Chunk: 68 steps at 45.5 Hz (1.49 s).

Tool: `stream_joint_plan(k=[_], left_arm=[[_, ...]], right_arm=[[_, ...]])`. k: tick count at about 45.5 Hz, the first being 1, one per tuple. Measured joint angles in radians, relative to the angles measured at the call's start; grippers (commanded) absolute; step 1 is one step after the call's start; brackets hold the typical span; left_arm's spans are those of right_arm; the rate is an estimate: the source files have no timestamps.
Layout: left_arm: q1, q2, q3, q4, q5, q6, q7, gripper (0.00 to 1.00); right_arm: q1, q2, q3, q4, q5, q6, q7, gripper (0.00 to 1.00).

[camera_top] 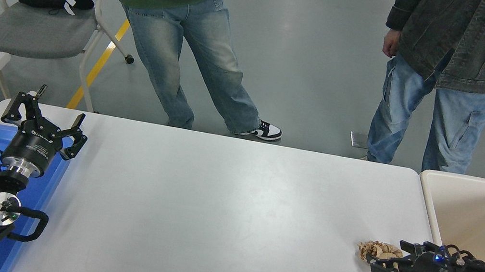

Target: Clean the table surface

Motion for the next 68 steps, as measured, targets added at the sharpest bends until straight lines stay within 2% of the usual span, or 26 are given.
stream_joint_plan(k=[30,42,52,54,57,58,60,68], left_arm=[[0.0,0.0,0.0,0.0,0.0,0.0,0.0,0.99],[0.0,0.0,0.0,0.0,0.0,0.0,0.0,0.99],[0.0,0.0,0.0,0.0,0.0,0.0,0.0,0.99],[0.0,0.0,0.0,0.0,0.0,0.0,0.0,0.99],[0.0,0.0,0.0,0.0,0.0,0.0,0.0,0.99],[0.0,0.0,0.0,0.0,0.0,0.0,0.0,0.99],[0.0,0.0,0.0,0.0,0.0,0.0,0.0,0.99],[0.0,0.0,0.0,0.0,0.0,0.0,0.0,0.99]], right_arm=[[-0.059,0.054,0.014,-0.093,0.023,-0.065,0.0,0.98],[-0.071,0.076,0.012,-0.132,0.037,-0.085,0.001,0.81],[-0.079,0.082,0.004,-0.142,0.044,-0.09,0.007,0.77],[-0.08,0.083,0.003,-0.144,0.044,-0.091,0.01,0.6],[-0.081,0.083,0.002,-0.145,0.045,-0.091,0.011,0.11],[-0.082,0.084,0.001,-0.145,0.045,-0.091,0.012,0.05],[-0.083,0.084,0.0,-0.146,0.048,-0.087,0.013,0.0],[-0.081,0.085,-0.008,-0.146,0.076,-0.063,0.019,0.0]])
